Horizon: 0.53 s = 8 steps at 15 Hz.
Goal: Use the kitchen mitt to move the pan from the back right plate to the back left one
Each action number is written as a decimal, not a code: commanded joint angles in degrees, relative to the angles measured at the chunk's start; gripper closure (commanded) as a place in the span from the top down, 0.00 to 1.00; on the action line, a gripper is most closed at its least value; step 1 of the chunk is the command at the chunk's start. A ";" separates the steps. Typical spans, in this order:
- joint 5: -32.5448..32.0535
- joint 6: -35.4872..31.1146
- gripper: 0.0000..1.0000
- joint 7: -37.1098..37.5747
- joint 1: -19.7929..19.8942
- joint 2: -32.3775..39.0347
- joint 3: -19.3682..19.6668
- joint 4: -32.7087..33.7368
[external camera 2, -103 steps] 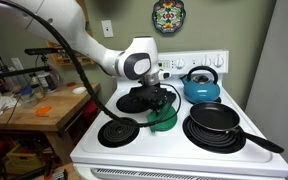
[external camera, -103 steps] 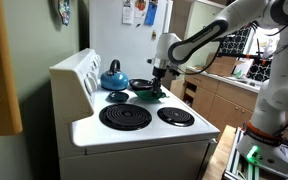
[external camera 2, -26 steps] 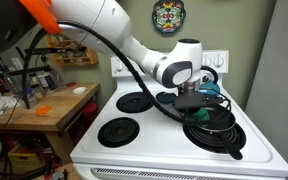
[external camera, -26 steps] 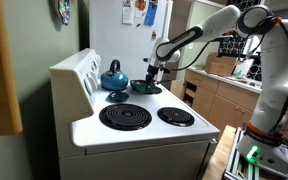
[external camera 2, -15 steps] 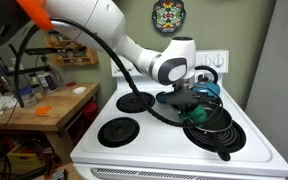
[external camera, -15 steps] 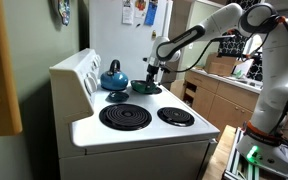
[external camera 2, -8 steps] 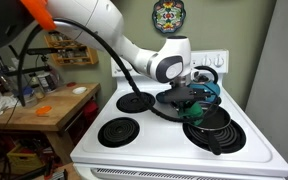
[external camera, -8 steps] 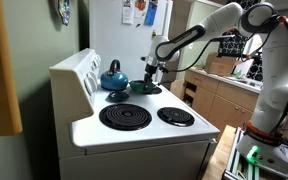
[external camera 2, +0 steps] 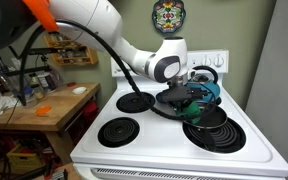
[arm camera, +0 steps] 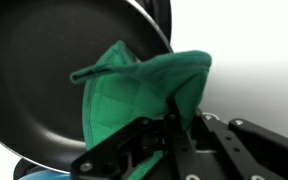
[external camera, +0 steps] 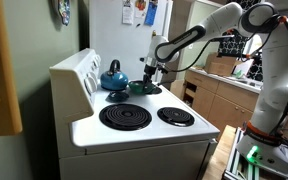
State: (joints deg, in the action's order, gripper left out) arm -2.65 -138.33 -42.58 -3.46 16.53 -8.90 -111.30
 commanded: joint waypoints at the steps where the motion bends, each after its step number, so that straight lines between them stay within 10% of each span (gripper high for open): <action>1: -0.68 -2.17 0.44 -0.75 0.36 1.65 -0.14 -1.32; 4: -0.58 -3.93 0.68 -1.27 0.89 2.61 -0.17 -1.43; 6: -0.48 -4.81 0.31 -1.63 1.14 3.06 -0.30 -1.50; 8: 0.98 -5.18 0.23 -2.63 1.64 3.34 -1.03 -1.49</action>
State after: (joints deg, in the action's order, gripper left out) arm -2.80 -141.72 -43.36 -2.95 18.97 -8.88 -111.60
